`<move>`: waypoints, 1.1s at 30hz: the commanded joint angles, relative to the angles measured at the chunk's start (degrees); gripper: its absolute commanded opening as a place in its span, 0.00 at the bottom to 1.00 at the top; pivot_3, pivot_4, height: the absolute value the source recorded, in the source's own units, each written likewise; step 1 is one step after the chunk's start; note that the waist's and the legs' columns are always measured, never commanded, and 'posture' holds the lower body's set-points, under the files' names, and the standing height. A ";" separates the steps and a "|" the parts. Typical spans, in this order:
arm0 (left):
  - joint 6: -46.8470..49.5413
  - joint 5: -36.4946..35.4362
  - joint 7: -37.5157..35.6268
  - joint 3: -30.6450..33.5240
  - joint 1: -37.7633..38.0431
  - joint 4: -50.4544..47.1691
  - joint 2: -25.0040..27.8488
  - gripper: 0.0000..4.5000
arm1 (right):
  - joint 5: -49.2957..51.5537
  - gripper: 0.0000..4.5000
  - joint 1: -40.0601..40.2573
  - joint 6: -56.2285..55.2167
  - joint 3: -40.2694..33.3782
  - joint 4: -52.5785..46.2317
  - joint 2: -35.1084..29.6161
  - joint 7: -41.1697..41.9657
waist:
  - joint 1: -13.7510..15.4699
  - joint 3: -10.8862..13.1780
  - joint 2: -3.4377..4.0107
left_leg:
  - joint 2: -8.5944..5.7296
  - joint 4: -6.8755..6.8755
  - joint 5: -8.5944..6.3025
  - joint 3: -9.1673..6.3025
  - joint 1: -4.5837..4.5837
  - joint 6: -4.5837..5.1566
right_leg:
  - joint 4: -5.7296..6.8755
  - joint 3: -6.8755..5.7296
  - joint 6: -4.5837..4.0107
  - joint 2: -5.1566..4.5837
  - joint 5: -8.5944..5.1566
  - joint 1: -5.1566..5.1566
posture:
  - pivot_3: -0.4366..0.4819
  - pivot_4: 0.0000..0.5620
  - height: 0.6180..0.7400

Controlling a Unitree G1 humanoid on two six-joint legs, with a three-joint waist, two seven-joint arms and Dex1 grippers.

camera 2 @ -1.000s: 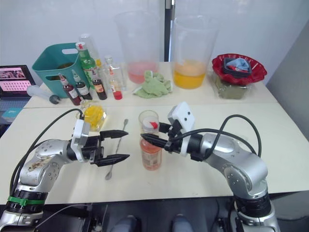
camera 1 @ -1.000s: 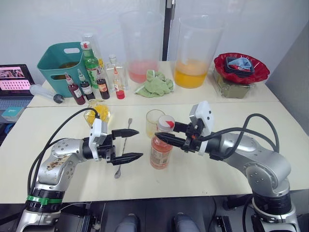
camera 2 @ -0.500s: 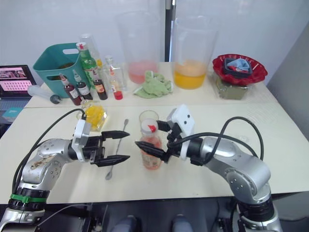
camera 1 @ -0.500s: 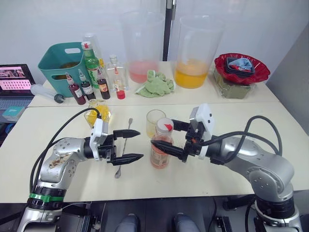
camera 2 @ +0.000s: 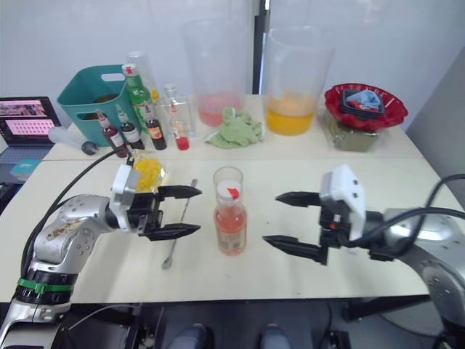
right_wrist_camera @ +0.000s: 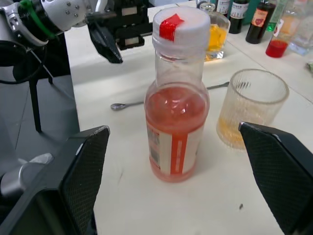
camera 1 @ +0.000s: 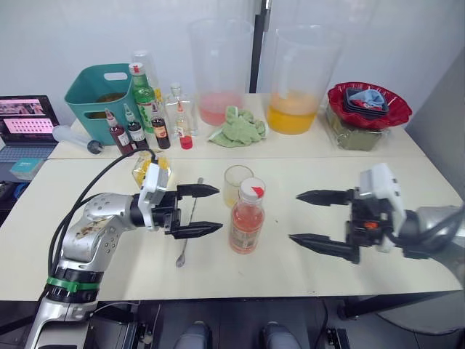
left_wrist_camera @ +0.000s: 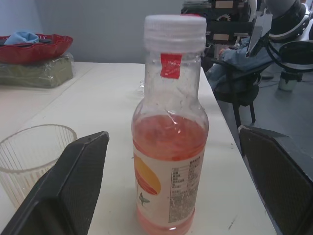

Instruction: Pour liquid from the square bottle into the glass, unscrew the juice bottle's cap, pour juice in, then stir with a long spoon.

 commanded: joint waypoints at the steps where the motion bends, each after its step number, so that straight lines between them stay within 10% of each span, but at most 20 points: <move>1: 1.23 0.21 1.52 -2.47 -5.04 -3.24 -1.60 1.00 | 3.24 0.99 3.53 -0.27 -5.24 -3.61 -1.42 0.21 | 0.24 0.00 0.00 | 0.01 0.00 0.00 -0.03 0.05 0.00 | -0.10 -0.06 0.01 0.00 0.00 0.13 | 0.48 0.27 1.00; 30: 11.45 1.78 7.95 -10.17 -13.27 -3.69 -8.10 1.00 | 6.86 0.99 6.17 -2.37 -5.33 -7.03 -1.56 -9.43 | 0.11 0.01 -0.02 | -0.03 0.00 0.03 -0.04 0.03 0.04 | -0.31 -0.07 0.04 0.01 0.00 0.24 | 0.48 0.27 1.00; 33: 10.42 2.70 7.19 -10.25 -13.70 -2.78 -8.14 0.75 | 6.43 1.00 5.96 -2.82 -4.73 -6.72 -1.62 -9.53 | 0.13 0.01 -0.02 | -0.04 0.00 0.03 -0.04 0.03 0.04 | -0.31 -0.07 0.04 0.01 0.00 0.24 | 0.48 0.27 1.00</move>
